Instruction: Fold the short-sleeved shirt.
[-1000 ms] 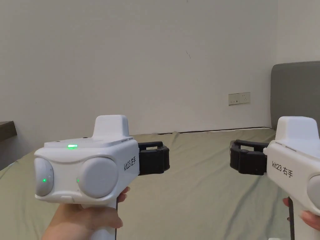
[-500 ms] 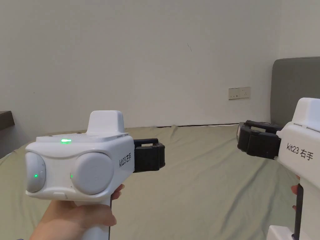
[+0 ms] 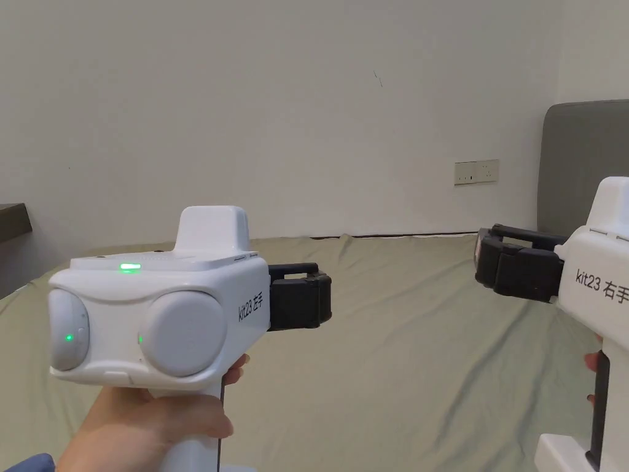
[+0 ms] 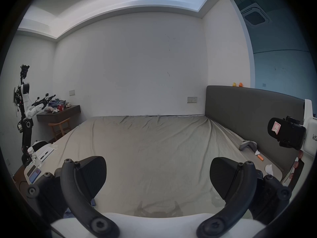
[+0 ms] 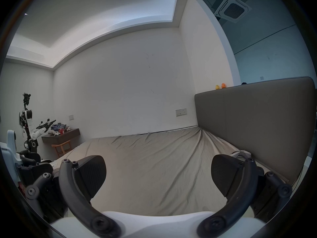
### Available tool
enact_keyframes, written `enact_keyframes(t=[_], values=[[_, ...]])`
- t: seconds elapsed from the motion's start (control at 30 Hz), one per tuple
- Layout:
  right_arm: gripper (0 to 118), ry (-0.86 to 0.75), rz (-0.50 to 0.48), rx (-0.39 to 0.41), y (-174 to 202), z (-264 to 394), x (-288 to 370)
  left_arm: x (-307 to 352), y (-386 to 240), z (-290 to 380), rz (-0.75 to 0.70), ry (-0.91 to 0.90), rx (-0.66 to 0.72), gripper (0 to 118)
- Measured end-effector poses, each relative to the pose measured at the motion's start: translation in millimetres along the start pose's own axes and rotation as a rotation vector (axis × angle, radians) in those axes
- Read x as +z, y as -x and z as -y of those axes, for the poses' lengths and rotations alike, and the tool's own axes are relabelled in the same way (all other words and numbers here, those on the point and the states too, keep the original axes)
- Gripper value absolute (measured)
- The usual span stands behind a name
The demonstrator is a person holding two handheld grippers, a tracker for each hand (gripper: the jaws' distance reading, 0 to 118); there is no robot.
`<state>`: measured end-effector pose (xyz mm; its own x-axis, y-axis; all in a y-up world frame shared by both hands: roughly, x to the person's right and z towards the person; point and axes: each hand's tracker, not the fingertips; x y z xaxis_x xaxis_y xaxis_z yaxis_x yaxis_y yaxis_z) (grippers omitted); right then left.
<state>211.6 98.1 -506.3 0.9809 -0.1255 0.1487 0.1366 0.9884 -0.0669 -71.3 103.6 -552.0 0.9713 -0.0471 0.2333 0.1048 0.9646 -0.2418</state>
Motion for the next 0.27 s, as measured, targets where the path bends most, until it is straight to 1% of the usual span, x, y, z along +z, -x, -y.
enact_keyframes(t=[0.07,0.1,0.13,0.17,0.27], values=[[118,-0.006,0.005,-0.005,1.2,2.2,1.0,-0.8,-0.5,1.3,0.003,0.009,-0.005,116],[118,-0.031,0.079,-0.013,0.2,1.4,3.8,-1.7,-0.7,1.8,0.000,0.012,-0.003,116],[118,-0.022,0.028,0.000,3.9,3.2,5.8,-2.3,-0.5,2.5,0.003,0.014,-0.002,116],[118,-0.041,0.031,0.018,6.1,2.0,6.3,-2.7,-0.3,2.7,0.005,0.018,0.002,116],[118,-0.047,0.029,0.035,7.4,-0.5,6.9,-3.0,0.2,2.9,0.007,0.019,0.009,116]])
